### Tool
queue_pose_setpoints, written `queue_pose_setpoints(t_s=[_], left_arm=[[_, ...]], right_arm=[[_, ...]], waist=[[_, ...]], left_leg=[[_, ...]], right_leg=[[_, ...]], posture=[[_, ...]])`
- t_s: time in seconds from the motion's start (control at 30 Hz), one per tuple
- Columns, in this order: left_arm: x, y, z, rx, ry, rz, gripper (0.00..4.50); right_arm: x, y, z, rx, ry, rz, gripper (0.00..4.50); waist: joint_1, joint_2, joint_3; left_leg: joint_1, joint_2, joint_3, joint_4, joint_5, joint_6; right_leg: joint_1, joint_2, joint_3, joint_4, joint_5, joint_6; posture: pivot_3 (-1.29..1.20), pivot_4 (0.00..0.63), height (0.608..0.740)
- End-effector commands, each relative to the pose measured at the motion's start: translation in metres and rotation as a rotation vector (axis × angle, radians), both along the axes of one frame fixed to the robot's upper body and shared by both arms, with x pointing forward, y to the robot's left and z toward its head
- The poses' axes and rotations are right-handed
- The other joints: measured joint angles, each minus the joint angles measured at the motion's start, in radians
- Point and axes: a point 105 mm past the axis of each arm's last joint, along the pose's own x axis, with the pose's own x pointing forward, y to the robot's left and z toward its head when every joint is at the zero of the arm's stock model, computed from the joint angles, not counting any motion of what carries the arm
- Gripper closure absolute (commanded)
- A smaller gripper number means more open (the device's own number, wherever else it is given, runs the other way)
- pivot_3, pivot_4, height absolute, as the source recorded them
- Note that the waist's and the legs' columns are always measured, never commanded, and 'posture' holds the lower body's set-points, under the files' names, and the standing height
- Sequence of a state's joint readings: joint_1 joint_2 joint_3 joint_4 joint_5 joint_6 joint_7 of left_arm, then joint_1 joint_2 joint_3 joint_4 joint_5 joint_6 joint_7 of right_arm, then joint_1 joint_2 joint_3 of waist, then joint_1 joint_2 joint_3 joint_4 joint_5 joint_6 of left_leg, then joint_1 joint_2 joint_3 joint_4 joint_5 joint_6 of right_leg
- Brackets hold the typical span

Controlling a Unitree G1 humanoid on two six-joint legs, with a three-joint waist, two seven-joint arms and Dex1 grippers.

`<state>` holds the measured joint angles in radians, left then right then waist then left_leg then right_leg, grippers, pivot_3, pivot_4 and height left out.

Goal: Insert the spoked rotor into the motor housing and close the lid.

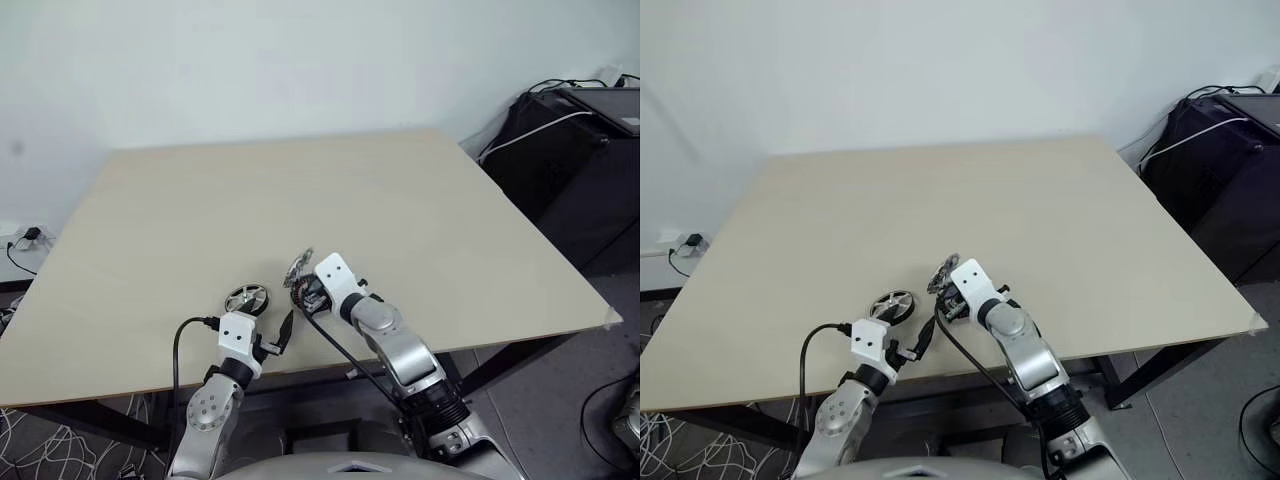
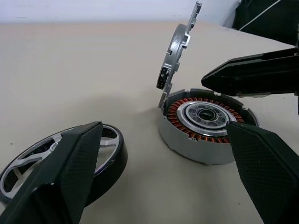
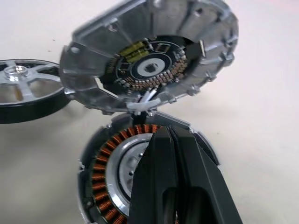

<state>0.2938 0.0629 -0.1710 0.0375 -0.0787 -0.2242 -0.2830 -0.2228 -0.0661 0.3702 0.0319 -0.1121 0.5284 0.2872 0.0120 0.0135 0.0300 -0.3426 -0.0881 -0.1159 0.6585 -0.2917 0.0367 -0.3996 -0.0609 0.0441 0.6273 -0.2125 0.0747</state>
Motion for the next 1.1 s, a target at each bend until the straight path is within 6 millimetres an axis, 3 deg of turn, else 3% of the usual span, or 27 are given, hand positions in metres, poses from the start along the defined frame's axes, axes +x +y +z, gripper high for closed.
queue_pose_setpoints(t_s=[0.03,0.17,0.23,0.33,0.53,0.7,1.0,1.1], left_arm=[[0.005,-0.001,0.017,-0.006,-0.064,0.002,0.00],[0.005,-0.001,0.017,-0.007,-0.065,0.006,0.00],[0.005,-0.001,0.017,-0.008,-0.065,0.008,0.00],[0.005,-0.001,0.017,-0.008,-0.064,0.002,0.00],[0.005,-0.003,0.016,-0.011,-0.063,-0.008,0.00],[0.005,-0.003,0.016,-0.010,-0.063,-0.005,0.00],[0.004,-0.002,0.016,-0.011,-0.060,0.003,0.00],[0.004,-0.002,0.016,-0.014,-0.058,0.001,0.00]], right_arm=[[0.002,0.003,-0.003,-0.011,0.008,0.013,4.46],[-0.006,-0.017,-0.033,-0.072,0.108,-0.032,4.46],[-0.009,-0.021,-0.037,-0.075,0.122,-0.039,4.46],[-0.008,-0.018,-0.028,-0.042,0.096,-0.038,4.46],[0.002,0.003,0.011,0.058,-0.026,0.012,4.46],[0.005,0.013,0.024,0.081,-0.071,0.045,4.46],[0.002,-0.017,-0.032,-0.089,0.097,-0.042,4.46],[-0.001,-0.025,-0.037,-0.103,0.115,-0.063,4.46]], waist=[[0.000,0.000,0.000],[0.001,0.000,-0.001],[0.002,0.000,-0.002],[0.003,0.000,-0.003],[0.001,0.000,-0.003],[-0.001,0.000,-0.003],[0.001,0.000,-0.003],[0.001,0.001,-0.006]], left_leg=[[0.000,0.000,0.000,0.000,0.000,0.000],[0.000,0.000,0.000,0.000,0.000,0.000],[0.000,0.000,0.000,0.000,0.000,0.000],[0.001,0.000,0.000,0.000,0.000,0.000],[0.000,0.000,0.000,0.000,0.000,0.000],[0.000,0.000,0.000,-0.001,0.000,0.000],[0.000,0.000,0.000,-0.002,0.000,0.000],[0.001,0.000,0.000,-0.002,0.000,0.000]], right_leg=[[0.000,0.000,0.000,0.000,0.000,0.000],[0.000,0.000,0.000,0.000,0.000,0.000],[0.000,0.000,0.000,0.000,0.000,0.000],[0.001,0.000,0.000,0.000,0.000,0.000],[0.001,0.000,0.000,0.000,0.000,0.000],[-0.001,0.000,0.000,0.000,0.000,0.000],[-0.001,0.000,0.000,0.000,0.000,-0.001],[0.000,0.000,0.000,0.000,0.000,-0.001]], posture=[[0.00,0.000,0.740],[0.00,0.000,0.740],[0.00,0.000,0.740],[0.00,0.000,0.740],[0.00,0.000,0.740],[0.00,0.000,0.740],[0.00,0.000,0.740],[0.00,0.000,0.740]])
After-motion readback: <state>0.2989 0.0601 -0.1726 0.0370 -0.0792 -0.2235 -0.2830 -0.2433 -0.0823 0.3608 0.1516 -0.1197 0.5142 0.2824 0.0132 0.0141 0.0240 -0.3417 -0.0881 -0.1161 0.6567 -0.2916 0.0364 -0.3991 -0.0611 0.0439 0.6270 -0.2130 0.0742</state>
